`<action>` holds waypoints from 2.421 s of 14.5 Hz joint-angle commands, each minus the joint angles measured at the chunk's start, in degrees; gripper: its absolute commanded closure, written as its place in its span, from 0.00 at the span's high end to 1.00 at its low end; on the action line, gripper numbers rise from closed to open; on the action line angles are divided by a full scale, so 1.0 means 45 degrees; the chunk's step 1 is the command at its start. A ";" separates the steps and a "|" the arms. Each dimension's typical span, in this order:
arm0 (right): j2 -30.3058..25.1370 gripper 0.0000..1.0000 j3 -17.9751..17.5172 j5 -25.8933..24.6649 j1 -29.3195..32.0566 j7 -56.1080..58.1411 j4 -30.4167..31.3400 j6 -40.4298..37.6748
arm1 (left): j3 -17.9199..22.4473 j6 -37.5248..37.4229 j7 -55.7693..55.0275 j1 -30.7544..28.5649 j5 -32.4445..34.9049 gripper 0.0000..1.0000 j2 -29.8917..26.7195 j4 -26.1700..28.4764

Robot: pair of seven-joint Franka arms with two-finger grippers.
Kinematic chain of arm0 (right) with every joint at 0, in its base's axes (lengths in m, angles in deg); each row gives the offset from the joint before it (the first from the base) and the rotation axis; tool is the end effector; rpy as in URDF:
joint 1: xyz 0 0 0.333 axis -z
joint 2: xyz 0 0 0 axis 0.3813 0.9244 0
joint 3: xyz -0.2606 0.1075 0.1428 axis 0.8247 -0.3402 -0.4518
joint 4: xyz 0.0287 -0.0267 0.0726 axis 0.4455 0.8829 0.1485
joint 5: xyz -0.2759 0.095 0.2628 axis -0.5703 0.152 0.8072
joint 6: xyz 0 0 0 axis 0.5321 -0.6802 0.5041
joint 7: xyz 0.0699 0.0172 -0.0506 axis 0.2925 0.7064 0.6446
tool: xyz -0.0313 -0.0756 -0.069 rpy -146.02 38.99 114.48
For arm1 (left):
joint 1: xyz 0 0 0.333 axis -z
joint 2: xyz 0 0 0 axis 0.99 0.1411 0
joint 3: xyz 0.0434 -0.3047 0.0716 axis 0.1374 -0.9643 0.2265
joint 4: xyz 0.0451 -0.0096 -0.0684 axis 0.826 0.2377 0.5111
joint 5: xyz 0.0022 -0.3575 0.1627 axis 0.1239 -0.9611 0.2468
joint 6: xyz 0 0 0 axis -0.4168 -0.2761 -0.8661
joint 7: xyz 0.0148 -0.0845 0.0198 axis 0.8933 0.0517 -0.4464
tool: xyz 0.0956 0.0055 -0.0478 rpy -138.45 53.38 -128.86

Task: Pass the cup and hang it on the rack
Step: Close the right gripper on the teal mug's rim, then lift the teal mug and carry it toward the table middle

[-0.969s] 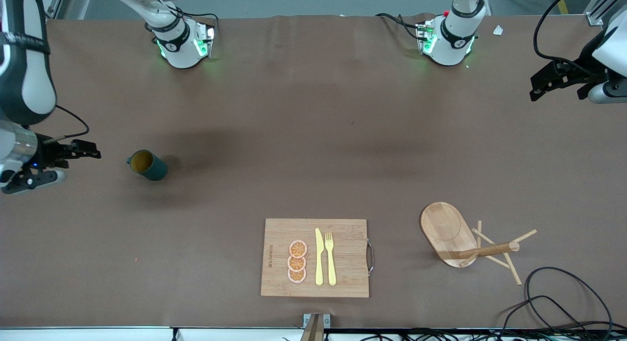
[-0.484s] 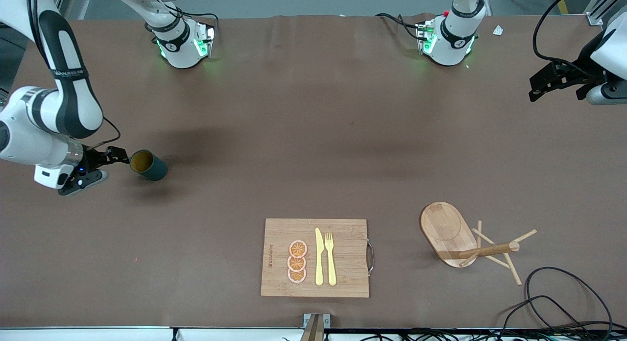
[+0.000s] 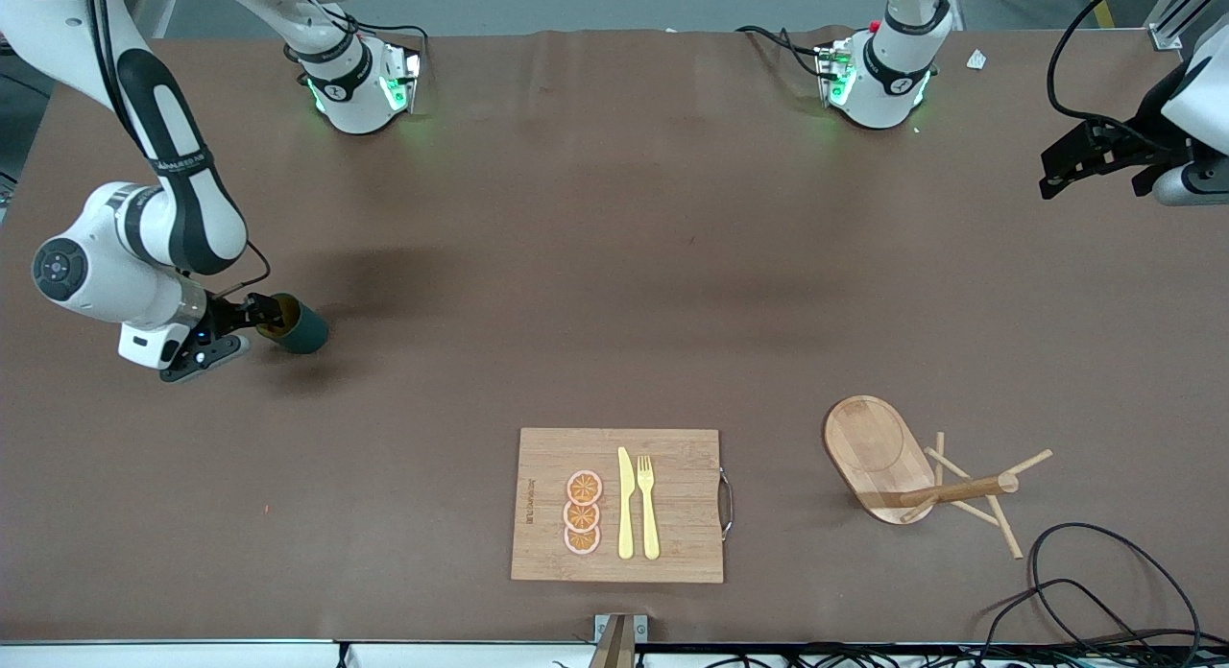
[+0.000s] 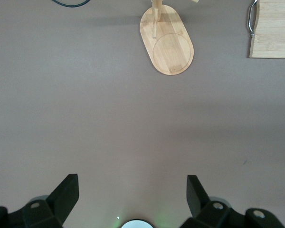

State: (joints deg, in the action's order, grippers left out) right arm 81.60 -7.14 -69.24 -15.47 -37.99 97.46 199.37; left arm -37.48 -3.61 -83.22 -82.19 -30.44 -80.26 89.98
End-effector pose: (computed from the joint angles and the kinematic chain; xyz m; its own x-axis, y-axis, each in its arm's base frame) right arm 0.5411 -0.0890 0.2310 0.8985 0.4327 -0.0741 0.4258 -0.9000 -0.0932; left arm 0.5223 -0.0502 0.6578 0.9996 -0.0087 -0.0268 -0.0095 -0.9996 -0.0271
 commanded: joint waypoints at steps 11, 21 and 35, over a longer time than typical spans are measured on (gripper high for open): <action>-0.0331 0.00 -0.0053 0.0775 -0.0818 -0.1380 -0.0371 -0.1611 | 0.0026 -0.0018 0.0265 -0.0089 -0.0042 1.00 0.0001 -0.0073; -0.1113 0.00 -0.0053 0.0834 -0.6420 -1.0869 -0.0684 -0.2104 | 0.0026 0.0060 0.0245 -0.0109 -0.0062 1.00 0.0157 -0.0112; 0.3707 0.00 -0.0014 0.0678 -1.2986 -1.9216 -0.6852 -0.2065 | 0.0026 0.1330 -0.0048 -0.0637 -0.0433 1.00 0.0782 -0.0073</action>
State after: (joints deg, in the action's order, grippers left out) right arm 93.06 -8.09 -66.35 -72.25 -121.76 73.06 191.00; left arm -37.16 1.82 -83.06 -85.19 -31.62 -77.12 90.00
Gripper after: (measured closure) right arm 0.960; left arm 0.000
